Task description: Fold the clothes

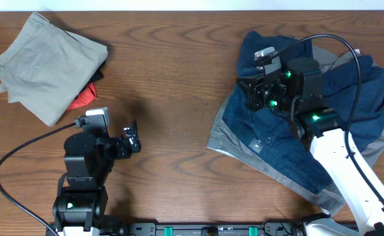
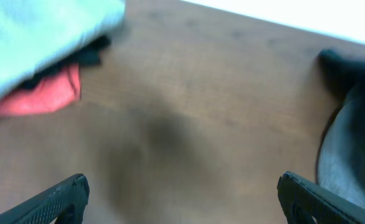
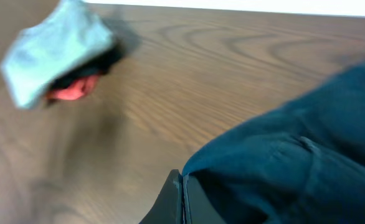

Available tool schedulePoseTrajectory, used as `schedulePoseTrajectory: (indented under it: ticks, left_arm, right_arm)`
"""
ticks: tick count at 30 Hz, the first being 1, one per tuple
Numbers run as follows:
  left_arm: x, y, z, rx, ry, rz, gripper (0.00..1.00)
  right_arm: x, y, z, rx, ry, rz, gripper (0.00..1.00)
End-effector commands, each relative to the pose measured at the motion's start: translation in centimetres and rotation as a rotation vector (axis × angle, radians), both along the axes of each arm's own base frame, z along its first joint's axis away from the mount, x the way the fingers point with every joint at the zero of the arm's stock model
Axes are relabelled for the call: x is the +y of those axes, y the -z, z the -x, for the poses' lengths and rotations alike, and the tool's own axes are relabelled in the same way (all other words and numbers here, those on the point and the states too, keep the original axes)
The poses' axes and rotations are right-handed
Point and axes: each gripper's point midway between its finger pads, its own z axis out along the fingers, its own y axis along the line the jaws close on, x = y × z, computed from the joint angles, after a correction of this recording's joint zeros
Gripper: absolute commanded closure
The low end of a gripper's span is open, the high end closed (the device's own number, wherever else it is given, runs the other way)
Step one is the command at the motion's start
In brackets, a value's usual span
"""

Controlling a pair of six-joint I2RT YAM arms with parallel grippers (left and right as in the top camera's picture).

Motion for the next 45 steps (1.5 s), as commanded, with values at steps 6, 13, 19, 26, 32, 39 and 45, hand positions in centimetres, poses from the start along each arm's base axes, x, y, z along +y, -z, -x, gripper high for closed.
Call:
schedulePoseTrajectory:
  ticks: [6,13,19,26,32,39,45]
  left_arm:
    - [-0.4,-1.4,-1.0,-0.048,0.021,0.017,0.02]
    - [-0.4,1.5,-1.7,0.058,0.021,0.019,0.02]
    - [-0.5,2.1,-2.4,0.076,0.010,0.043,0.02]
    - [-1.6,1.5,-3.1,0.043,0.069,0.076,0.02]
    - [-3.8,3.9,-3.8,0.125,0.167,0.131,0.02]
    - [-8.1,7.1,-4.0,0.212,0.320,0.133,0.02]
    - [-12.7,10.2,-2.7,0.285,0.478,0.081,0.02]
  right_arm:
    - [-19.9,-0.7,0.8,0.075,0.804,0.248,0.99]
    - [-36.3,-6.5,11.7,-0.002,1.516,0.278,0.99]
    - [-40.9,-7.7,18.9,-0.014,1.872,0.245,0.99]
    - [-39.6,-3.3,16.4,0.170,1.745,0.163,0.59]
    - [-33.1,-2.2,9.8,0.186,1.183,0.012,0.47]
    - [-26.3,1.1,9.5,0.368,0.875,-0.053,0.44]
    - [-22.6,4.7,8.9,0.508,0.698,0.020,0.41]
